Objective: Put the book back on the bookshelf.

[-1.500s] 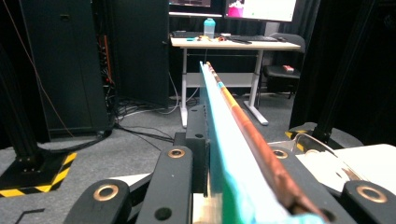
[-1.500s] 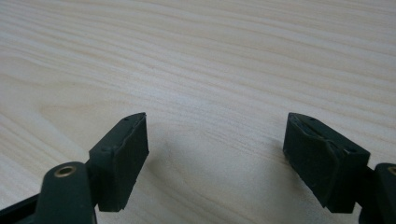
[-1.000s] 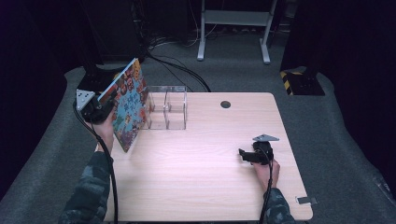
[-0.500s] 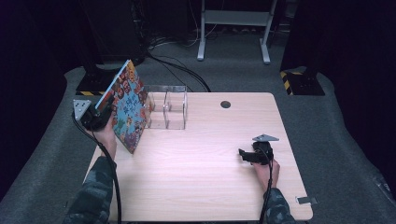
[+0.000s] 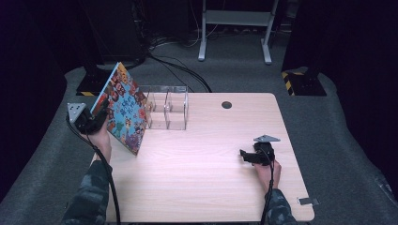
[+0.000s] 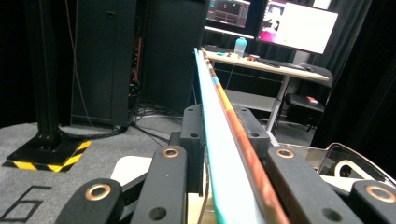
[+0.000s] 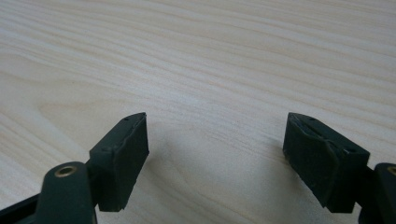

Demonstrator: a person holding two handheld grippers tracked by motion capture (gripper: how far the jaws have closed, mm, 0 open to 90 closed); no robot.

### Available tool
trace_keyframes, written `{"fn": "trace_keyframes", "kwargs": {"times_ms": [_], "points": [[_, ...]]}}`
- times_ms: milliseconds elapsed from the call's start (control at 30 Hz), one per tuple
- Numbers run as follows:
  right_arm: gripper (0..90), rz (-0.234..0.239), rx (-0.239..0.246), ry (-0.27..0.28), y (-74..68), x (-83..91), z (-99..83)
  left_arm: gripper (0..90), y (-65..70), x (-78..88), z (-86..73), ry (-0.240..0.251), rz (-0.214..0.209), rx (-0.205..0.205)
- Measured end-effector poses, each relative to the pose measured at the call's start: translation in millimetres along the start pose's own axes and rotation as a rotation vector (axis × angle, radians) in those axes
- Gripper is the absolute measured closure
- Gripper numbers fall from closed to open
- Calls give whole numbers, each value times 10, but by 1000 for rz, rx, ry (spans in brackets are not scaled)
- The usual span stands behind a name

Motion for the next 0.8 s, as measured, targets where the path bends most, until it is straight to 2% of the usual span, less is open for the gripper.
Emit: {"fn": "trace_keyframes", "kwargs": {"times_ms": [100, 167, 233, 267, 367, 400, 467, 533, 567, 600, 633, 667, 733, 800], "points": [[218, -1, 5, 2, 0, 0, -1, 745, -9, 6, 6, 1, -2, 0], [218, 0, 8, 0, 1, 0, -1, 687, -26, 27, 25, -9, -13, 7], [218, 0, 9, 0, 1, 1, -1, 674, -23, 33, 32, -5, -16, 3], [219, 0, 9, 0, 1, 0, -1, 619, -20, 50, 50, -12, -23, 4], [218, -1, 8, 0, 1, 0, -1, 552, -14, 71, 64, -13, -28, 3], [218, -1, 8, 0, 1, 0, -1, 552, -13, 87, 68, -18, -27, 1], [219, 0, 8, 0, 1, 0, -2, 439, -29, 127, 59, -62, -32, -4], [218, 0, 8, 1, 1, 1, -2, 358, -32, 139, 47, -66, -30, 2], [218, 0, 8, 0, 1, 1, -2, 305, -55, 163, 21, -109, -25, 5], [218, 0, 8, 0, 1, 1, -2, 261, -55, 163, 21, -109, -25, 5], [219, 0, 8, 1, 1, 0, -1, 261, -67, 177, 3, -126, -30, 9], [219, 0, 8, 1, 1, 1, -2, 226, -75, 194, -25, -153, -31, 14], [218, 0, 9, 0, 1, 1, -2, 154, -85, 237, -67, -173, -34, 21], [218, 0, 7, -1, -2, 1, -2, 151, -90, 304, -128, -190, -36, 20]]}}
Point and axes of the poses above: each handheld gripper's, and its own axes: x roughly backward along the jaws, z roughly out of its top, y roughly to its right, the point moved 2 cm from there along -x, roughly forward along the jaws, and after that the axes turned 15 degrees about y, right-handed, at the moved point
